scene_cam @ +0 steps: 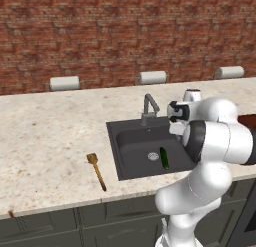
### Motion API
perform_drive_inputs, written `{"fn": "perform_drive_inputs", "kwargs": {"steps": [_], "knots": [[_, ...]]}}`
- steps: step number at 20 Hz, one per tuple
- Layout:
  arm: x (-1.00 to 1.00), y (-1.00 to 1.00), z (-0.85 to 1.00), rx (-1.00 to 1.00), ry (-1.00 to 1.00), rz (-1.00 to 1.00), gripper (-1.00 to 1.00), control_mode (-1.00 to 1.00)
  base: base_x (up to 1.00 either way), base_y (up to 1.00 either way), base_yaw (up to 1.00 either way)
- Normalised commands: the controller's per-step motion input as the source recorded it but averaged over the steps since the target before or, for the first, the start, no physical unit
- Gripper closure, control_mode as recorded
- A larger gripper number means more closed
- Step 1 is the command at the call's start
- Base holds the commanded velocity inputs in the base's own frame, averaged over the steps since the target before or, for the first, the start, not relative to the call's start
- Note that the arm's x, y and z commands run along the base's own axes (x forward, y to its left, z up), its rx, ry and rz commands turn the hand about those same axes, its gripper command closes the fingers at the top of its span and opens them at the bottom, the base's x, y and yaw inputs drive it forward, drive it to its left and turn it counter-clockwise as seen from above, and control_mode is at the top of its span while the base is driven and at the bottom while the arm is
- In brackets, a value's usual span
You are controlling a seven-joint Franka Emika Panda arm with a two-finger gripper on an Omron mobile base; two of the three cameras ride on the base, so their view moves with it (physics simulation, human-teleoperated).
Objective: Pick up all produce items and place them in the sink. Turn on the sink faucet to wash them. Then turn the sink off and put them in the tray.
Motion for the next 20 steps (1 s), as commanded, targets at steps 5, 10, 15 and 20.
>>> {"fn": "perform_drive_inputs", "kwargs": {"steps": [5, 10, 15, 20], "knots": [[0.26, 0.20, -0.27, 0.08, 0.01, 0.28, -1.00, -1.00, 0.00, 0.00, 0.00], [0.02, 0.14, -0.49, 0.09, 0.00, 0.30, -1.00, -1.00, 0.00, 0.00, 0.00], [0.00, 0.21, -0.50, 0.04, 0.00, 0.27, -1.00, -1.00, 0.00, 0.00, 0.00], [0.00, 0.18, -0.41, 0.00, 0.00, 0.19, -1.00, -1.00, 0.00, 0.00, 0.00]]}}
